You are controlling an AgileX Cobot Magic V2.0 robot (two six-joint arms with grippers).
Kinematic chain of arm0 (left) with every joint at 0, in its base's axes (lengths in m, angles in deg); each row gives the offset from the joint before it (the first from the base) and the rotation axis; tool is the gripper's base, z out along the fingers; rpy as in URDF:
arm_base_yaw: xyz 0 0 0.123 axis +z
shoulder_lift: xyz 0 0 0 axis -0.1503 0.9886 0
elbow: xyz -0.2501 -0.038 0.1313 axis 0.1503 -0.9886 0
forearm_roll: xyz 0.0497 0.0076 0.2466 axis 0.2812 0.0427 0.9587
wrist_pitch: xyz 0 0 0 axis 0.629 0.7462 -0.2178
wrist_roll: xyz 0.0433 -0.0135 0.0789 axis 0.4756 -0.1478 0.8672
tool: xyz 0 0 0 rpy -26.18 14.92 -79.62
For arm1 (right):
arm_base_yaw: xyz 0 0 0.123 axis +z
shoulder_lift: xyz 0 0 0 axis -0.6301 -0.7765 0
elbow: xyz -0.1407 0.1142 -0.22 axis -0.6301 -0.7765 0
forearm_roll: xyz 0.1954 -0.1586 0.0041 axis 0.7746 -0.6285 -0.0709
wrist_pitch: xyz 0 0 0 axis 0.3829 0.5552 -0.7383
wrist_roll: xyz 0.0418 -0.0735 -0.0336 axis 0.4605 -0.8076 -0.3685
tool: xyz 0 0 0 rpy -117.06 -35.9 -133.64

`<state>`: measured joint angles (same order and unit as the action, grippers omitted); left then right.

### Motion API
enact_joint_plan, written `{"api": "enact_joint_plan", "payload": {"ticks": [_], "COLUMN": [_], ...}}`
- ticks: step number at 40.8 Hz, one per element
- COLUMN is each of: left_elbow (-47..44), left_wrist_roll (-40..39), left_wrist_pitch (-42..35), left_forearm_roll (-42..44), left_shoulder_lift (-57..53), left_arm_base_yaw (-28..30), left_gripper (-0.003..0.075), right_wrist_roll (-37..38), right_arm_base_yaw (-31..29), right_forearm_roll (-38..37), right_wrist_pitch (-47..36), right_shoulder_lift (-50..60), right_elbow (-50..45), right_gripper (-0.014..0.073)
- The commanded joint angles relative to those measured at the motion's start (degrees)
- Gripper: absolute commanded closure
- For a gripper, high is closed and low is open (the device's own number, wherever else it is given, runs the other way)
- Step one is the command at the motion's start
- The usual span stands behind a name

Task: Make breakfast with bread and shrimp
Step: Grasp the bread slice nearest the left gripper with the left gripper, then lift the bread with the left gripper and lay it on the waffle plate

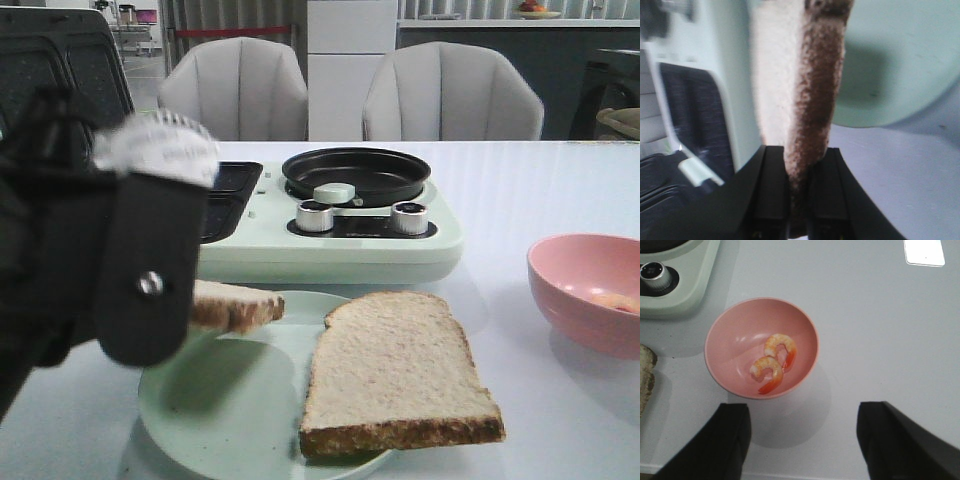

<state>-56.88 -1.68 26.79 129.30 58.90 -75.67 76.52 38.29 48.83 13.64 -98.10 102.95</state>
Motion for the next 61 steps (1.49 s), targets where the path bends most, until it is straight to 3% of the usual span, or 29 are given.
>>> {"api": "enact_joint_plan", "payload": {"ticks": [1, 8, 13, 22, 33, 48, 61], "left_elbow": [1.18, 1.18, 1.82, 7.2, 20.15, 37.98, 46.39], "left_wrist_roll": [-0.5, -0.37, -0.37, -0.37, -0.37, 5.44, 5.56], "left_wrist_pitch": [4.3, 7.74, 4.62, -9.77, -19.53, -22.56, -27.01], "left_forearm_roll": [3.96, 10.71, 14.27, 17.11, 17.5, 17.62, 17.62], "left_shoulder_lift": [-7.56, -15.26, -16.63, -11.44, 3.47, 21.14, 29.37], "left_arm_base_yaw": [-0.78, -0.35, 3.69, 19.3, 33.5, 41.24, 45.16], "left_gripper": [0.0621, 0.062, 0.062, 0.062, 0.0621, 0.062, 0.0621], "right_wrist_roll": [-0.39, -0.39, -0.39, -0.39, -0.39, -0.39, -0.39], "right_arm_base_yaw": [-0.13, -0.13, -0.13, -0.13, -0.13, -0.13, -0.13], "right_forearm_roll": [0.08, 0.08, 0.08, 0.08, 0.08, 0.08, 0.08], "right_wrist_pitch": [-4.06, -4.06, -4.03, -4.03, -4.03, -4.03, -4.03], "right_shoulder_lift": [-0.04, -0.04, -0.04, -0.04, -0.04, -0.04, -0.04], "right_elbow": [1.84, 1.84, 1.84, 1.84, 1.84, 1.84, 1.84], "right_gripper": [0.0037, 0.0037, 0.0037, 0.0037, 0.0037, 0.0037, 0.0037]}}
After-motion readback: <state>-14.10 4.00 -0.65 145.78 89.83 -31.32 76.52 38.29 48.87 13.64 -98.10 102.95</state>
